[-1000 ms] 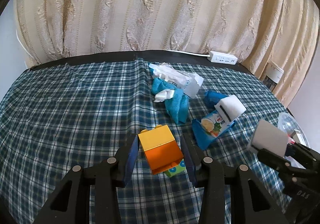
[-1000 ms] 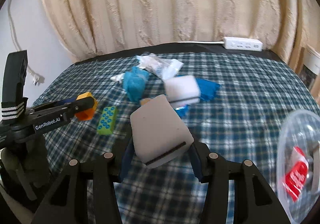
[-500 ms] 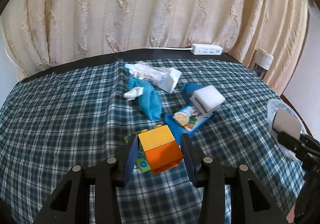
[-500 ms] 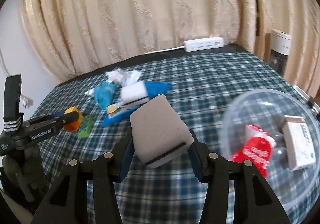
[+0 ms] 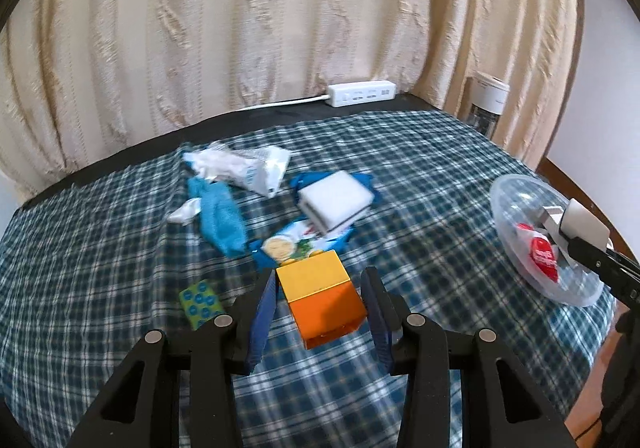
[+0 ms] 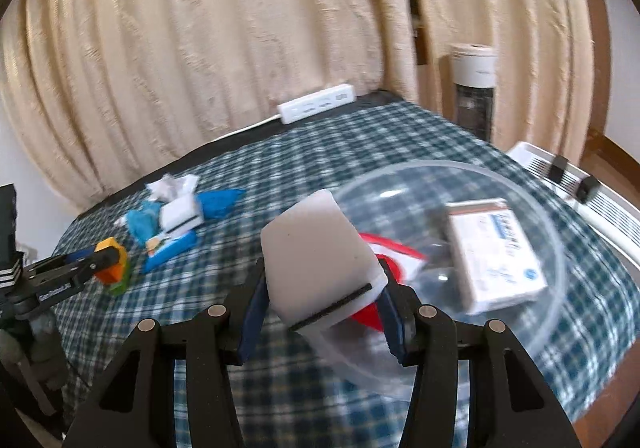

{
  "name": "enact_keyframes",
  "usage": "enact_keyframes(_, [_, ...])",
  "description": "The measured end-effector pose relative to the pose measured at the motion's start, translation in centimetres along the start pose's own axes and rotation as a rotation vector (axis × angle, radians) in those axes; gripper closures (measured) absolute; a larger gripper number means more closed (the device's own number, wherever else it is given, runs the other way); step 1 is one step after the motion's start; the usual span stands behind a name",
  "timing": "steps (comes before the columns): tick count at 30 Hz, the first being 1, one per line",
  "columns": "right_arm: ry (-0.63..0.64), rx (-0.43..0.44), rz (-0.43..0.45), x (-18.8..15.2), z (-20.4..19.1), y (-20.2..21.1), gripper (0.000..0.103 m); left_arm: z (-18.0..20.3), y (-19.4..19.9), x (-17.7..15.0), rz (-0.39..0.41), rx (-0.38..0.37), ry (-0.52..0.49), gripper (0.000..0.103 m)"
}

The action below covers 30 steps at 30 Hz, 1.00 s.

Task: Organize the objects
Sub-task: 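Carry the block with left gripper while right carries the sponge over the clear bowl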

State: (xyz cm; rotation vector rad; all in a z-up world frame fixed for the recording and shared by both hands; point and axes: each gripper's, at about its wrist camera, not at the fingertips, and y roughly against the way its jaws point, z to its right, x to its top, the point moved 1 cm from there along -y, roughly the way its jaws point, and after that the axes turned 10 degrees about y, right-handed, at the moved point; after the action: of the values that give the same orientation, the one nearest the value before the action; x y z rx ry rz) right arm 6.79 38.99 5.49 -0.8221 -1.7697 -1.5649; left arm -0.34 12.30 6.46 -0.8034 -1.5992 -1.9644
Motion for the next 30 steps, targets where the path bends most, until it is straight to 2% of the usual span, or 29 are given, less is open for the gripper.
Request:
enact_keyframes(8, [-0.048,-0.047,-0.016,-1.3,3.2,0.4,0.051,3.3,-0.6,0.5,-0.024,-0.049,-0.05,0.058])
enact_keyframes(14, [-0.081,-0.052,-0.033,-2.1,4.9,0.5,0.049,5.5,-1.0,1.0,-0.034,-0.08,-0.081,0.058])
enact_keyframes(22, [-0.108,-0.048,-0.03,-2.6,6.1,0.6,0.042,8.8,-1.5,1.3,-0.05,-0.132,-0.134,0.058])
enact_keyframes(30, [-0.116,-0.046,-0.01,-2.7,6.7,0.9,0.042,11.3,-2.2,1.6,-0.076,-0.203,-0.163,0.058])
